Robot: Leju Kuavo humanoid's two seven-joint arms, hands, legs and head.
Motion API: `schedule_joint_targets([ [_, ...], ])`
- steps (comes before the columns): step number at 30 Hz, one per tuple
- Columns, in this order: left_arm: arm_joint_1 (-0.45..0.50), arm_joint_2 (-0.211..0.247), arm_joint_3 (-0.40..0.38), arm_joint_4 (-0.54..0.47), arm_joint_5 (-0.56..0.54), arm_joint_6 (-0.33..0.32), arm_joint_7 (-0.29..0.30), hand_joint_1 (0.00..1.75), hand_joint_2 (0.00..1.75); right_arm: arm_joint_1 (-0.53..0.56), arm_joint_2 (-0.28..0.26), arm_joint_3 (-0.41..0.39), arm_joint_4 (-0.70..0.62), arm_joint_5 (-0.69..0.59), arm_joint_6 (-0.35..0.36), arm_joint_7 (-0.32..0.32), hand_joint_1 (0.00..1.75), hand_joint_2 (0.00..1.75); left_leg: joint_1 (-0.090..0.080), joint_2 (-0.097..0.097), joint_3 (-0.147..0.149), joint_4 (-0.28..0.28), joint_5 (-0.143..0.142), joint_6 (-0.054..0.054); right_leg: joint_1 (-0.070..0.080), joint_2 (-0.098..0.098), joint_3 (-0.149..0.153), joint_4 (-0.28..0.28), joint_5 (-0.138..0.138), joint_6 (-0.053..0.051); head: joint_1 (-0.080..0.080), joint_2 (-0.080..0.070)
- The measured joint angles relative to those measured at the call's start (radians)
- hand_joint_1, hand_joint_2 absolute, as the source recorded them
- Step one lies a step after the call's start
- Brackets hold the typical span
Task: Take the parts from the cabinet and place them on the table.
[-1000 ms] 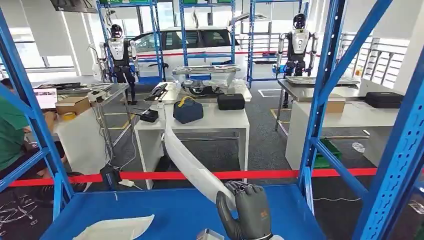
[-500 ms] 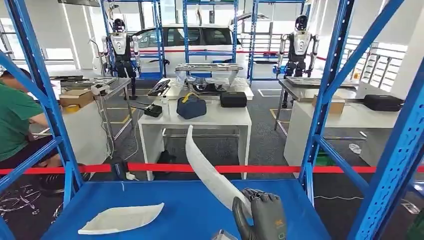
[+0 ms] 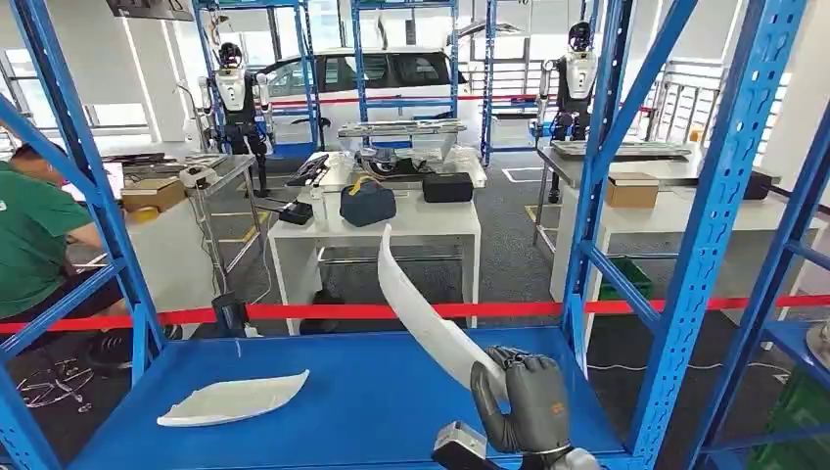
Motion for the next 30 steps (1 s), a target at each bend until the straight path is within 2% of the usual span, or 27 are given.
schedule_joint_targets([
  [1, -0.007, 0.003, 0.0, -0.002, -0.003, 0.0, 0.004, 0.0, 1.75, 0.004, 0.0, -0.002, 0.003, 0.001, -0.017, 0.005, 1.75, 0.0, -0.004, -0.002, 0.063, -0.099, -0.039, 0.009, -0.001, -0.001, -0.005, 0.001, 0.009, 0.005, 0.0, 0.0],
  [2, -0.011, 0.004, -0.002, -0.003, -0.01, 0.002, 0.015, 0.0, 1.75, 0.011, 0.001, -0.006, 0.004, 0.013, -0.031, 0.011, 1.75, 0.0, -0.01, -0.003, 0.092, -0.134, -0.044, 0.012, 0.0, -0.003, -0.006, -0.001, 0.02, 0.013, 0.002, 0.0],
  [3, -0.012, 0.005, -0.002, -0.003, -0.011, 0.003, 0.024, 0.0, 1.75, 0.017, 0.002, -0.006, 0.005, 0.027, -0.036, 0.015, 1.75, 0.0, -0.014, -0.004, 0.077, -0.139, -0.037, 0.017, -0.002, -0.005, -0.003, -0.005, 0.028, 0.018, 0.002, 0.0],
  [5, -0.016, 0.01, -0.002, -0.005, -0.006, 0.013, 0.031, 0.0, 1.75, 0.029, 0.009, -0.007, 0.003, 0.055, -0.037, 0.027, 1.75, 0.0, -0.018, -0.004, 0.071, -0.142, -0.025, 0.033, -0.005, -0.004, -0.004, -0.017, 0.049, 0.032, 0.001, 0.0],
  [6, -0.017, 0.009, -0.002, -0.005, -0.001, 0.014, 0.034, 0.0, 1.75, 0.037, 0.009, -0.013, 0.0, 0.065, -0.036, 0.031, 1.75, 0.0, -0.006, 0.002, 0.065, -0.154, -0.004, 0.044, -0.004, -0.002, -0.009, -0.015, 0.046, 0.039, 0.0, 0.0],
  [7, -0.019, 0.011, -0.002, -0.006, -0.001, 0.016, 0.034, 0.0, 1.75, 0.042, 0.01, -0.021, -0.001, 0.068, -0.034, 0.036, 1.75, 0.0, -0.006, 0.005, 0.061, -0.156, 0.007, 0.053, -0.005, 0.0, -0.021, 0.011, -0.001, 0.043, 0.0, -0.001],
  [9, -0.021, 0.014, -0.002, -0.009, -0.001, 0.019, 0.035, 0.0, 1.75, 0.045, 0.011, -0.024, -0.003, 0.073, -0.034, 0.039, 1.75, 0.0, -0.006, 0.006, 0.028, -0.153, 0.034, 0.061, -0.008, 0.0, -0.059, 0.136, -0.125, 0.05, 0.002, 0.0],
  [11, -0.021, 0.015, -0.002, -0.009, -0.001, 0.019, 0.037, 0.0, 1.75, 0.054, 0.011, -0.025, -0.003, 0.073, -0.034, 0.038, 1.75, 0.0, -0.006, 0.008, -0.01, -0.15, 0.061, 0.06, -0.009, 0.0, -0.08, 0.269, -0.196, 0.057, 0.002, 0.0],
  [12, -0.021, 0.014, -0.002, -0.009, -0.001, 0.019, 0.037, 0.0, 1.75, 0.057, 0.011, -0.026, -0.003, 0.073, -0.034, 0.038, 1.75, 0.0, -0.006, 0.009, -0.029, -0.148, 0.073, 0.058, -0.011, 0.0, -0.074, 0.298, -0.189, 0.059, 0.003, 0.0],
  [13, -0.021, 0.014, -0.002, -0.009, -0.001, 0.019, 0.037, 0.0, 1.75, 0.058, 0.011, -0.028, -0.003, 0.073, -0.034, 0.038, 1.75, 0.0, -0.005, 0.011, -0.049, -0.144, 0.085, 0.056, -0.012, 0.0, -0.051, 0.29, -0.16, 0.06, 0.002, 0.0],
  [14, -0.021, 0.014, -0.002, -0.009, -0.001, 0.019, 0.037, 0.0, 1.75, 0.058, 0.011, -0.03, -0.003, 0.073, -0.034, 0.038, 1.75, 0.0, -0.004, 0.011, -0.066, -0.14, 0.096, 0.053, -0.014, 0.0, -0.014, 0.253, -0.125, 0.061, 0.003, 0.0],
  [15, -0.021, 0.014, -0.002, -0.009, -0.001, 0.019, 0.037, 0.0, 1.75, 0.058, 0.012, -0.032, -0.003, 0.073, -0.034, 0.038, 1.75, 0.0, -0.001, 0.012, -0.088, -0.132, 0.107, 0.047, -0.015, 0.0, 0.052, 0.173, -0.09, 0.061, 0.002, 0.0],
  [16, -0.022, 0.014, -0.002, -0.009, -0.001, 0.019, 0.037, 0.0, 1.75, 0.058, 0.013, -0.033, -0.006, 0.073, -0.034, 0.037, 1.75, 0.0, 0.0, 0.012, -0.105, -0.122, 0.117, 0.041, -0.016, -0.001, 0.124, 0.082, -0.096, 0.062, 0.003, 0.0],
  [17, -0.023, 0.016, -0.002, -0.012, -0.001, 0.019, 0.037, 0.0, 1.75, 0.057, 0.014, -0.035, -0.01, 0.073, -0.034, 0.038, 1.75, 0.0, -0.003, 0.01, -0.117, -0.116, 0.124, 0.033, -0.012, -0.001, 0.168, 0.004, -0.15, 0.061, 0.004, 0.0],
  [18, -0.023, 0.016, -0.002, -0.013, -0.001, 0.019, 0.037, 0.0, 1.75, 0.062, 0.017, -0.037, -0.014, 0.073, -0.035, 0.038, 1.75, 0.0, -0.003, 0.009, -0.115, -0.118, 0.133, 0.026, -0.005, 0.005, 0.159, 0.012, -0.141, 0.043, 0.001, 0.0],
  [19, -0.024, 0.016, -0.002, -0.013, -0.001, 0.02, 0.035, 0.0, 1.75, 0.061, 0.017, -0.041, -0.015, 0.075, -0.035, 0.036, 1.75, 0.0, -0.003, 0.009, -0.114, -0.116, 0.138, 0.019, -0.008, 0.005, 0.151, 0.001, -0.146, 0.036, 0.002, 0.0],
  [20, -0.025, 0.017, -0.002, -0.013, -0.002, 0.02, 0.029, 0.0, 1.75, 0.062, 0.017, -0.045, -0.016, 0.077, -0.031, 0.035, 1.75, 0.0, -0.001, 0.009, -0.114, -0.124, 0.151, 0.013, -0.003, 0.005, 0.147, 0.005, -0.138, 0.029, -0.004, -0.001],
  [21, -0.025, 0.019, -0.002, -0.013, -0.008, 0.019, 0.019, 0.0, 1.75, 0.063, 0.022, -0.05, -0.016, 0.087, -0.027, 0.036, 1.75, 0.0, 0.001, 0.008, -0.116, -0.133, 0.162, 0.003, -0.002, 0.004, 0.141, 0.001, -0.126, 0.018, -0.001, 0.0],
  [22, -0.025, 0.024, -0.002, -0.013, -0.01, 0.019, 0.01, 0.0, 1.75, 0.059, 0.025, -0.053, -0.016, 0.095, -0.025, 0.036, 1.75, 0.0, 0.004, 0.005, -0.122, -0.126, 0.153, -0.002, -0.008, -0.001, 0.128, -0.004, -0.108, 0.009, -0.002, -0.001],
  [23, -0.026, 0.024, -0.002, -0.013, -0.011, 0.019, 0.003, 0.0, 1.75, 0.058, 0.032, -0.055, -0.016, 0.101, -0.02, 0.039, 1.75, 0.0, 0.004, 0.004, -0.139, -0.101, 0.097, -0.005, -0.009, 0.001, 0.116, -0.006, -0.094, 0.002, -0.003, -0.002],
  [24, -0.03, 0.026, -0.002, -0.013, -0.011, 0.019, -0.003, 0.0, 1.75, 0.058, 0.037, -0.058, -0.018, 0.106, -0.018, 0.041, 1.75, 0.0, 0.005, 0.003, -0.155, -0.035, 0.015, -0.009, -0.009, 0.001, 0.099, -0.007, -0.079, -0.003, -0.005, -0.002],
  [25, -0.035, 0.031, -0.002, -0.014, -0.016, 0.019, -0.005, 0.0, 1.75, 0.058, 0.039, -0.062, -0.019, 0.11, -0.017, 0.043, 1.75, 0.0, 0.005, 0.003, -0.168, 0.037, -0.044, -0.014, -0.008, 0.001, 0.084, -0.006, -0.065, -0.003, -0.005, -0.002],
  [26, -0.041, 0.035, -0.003, -0.014, -0.024, 0.016, -0.005, 0.0, 1.75, 0.062, 0.039, -0.068, -0.023, 0.113, -0.015, 0.044, 1.75, 0.0, 0.004, 0.003, -0.178, 0.111, -0.083, -0.016, -0.007, 0.0, 0.067, -0.006, -0.051, -0.002, -0.006, -0.002],
  [27, -0.046, 0.042, -0.006, -0.014, -0.036, 0.008, -0.001, 0.0, 1.75, 0.068, 0.039, -0.076, -0.029, 0.116, -0.015, 0.046, 1.75, 0.0, 0.004, 0.003, -0.181, 0.17, -0.093, -0.017, -0.005, -0.002, 0.052, -0.005, -0.037, -0.002, -0.006, -0.002],
  [28, -0.049, 0.047, -0.01, -0.014, -0.043, 0.007, 0.001, 0.0, 1.75, 0.074, 0.039, -0.079, -0.034, 0.118, -0.015, 0.047, 1.75, 0.0, 0.004, 0.003, -0.165, 0.191, -0.072, -0.015, -0.004, -0.002, 0.033, -0.005, -0.024, -0.002, -0.006, -0.002],
  [29, -0.049, 0.049, -0.013, -0.014, -0.043, 0.004, 0.0, 0.0, 1.75, 0.08, 0.039, -0.082, -0.037, 0.12, -0.014, 0.048, 1.75, 0.0, 0.004, 0.003, -0.13, 0.17, -0.035, -0.011, -0.003, -0.002, 0.015, -0.004, -0.009, 0.0, -0.006, -0.002],
  [30, -0.05, 0.053, -0.013, -0.014, -0.042, 0.0, -0.003, 0.0, 1.75, 0.083, 0.039, -0.083, -0.039, 0.119, -0.013, 0.049, 1.75, 0.0, 0.002, 0.002, -0.079, 0.116, -0.006, -0.005, -0.001, -0.002, 0.0, -0.004, 0.003, 0.002, -0.007, -0.002],
])
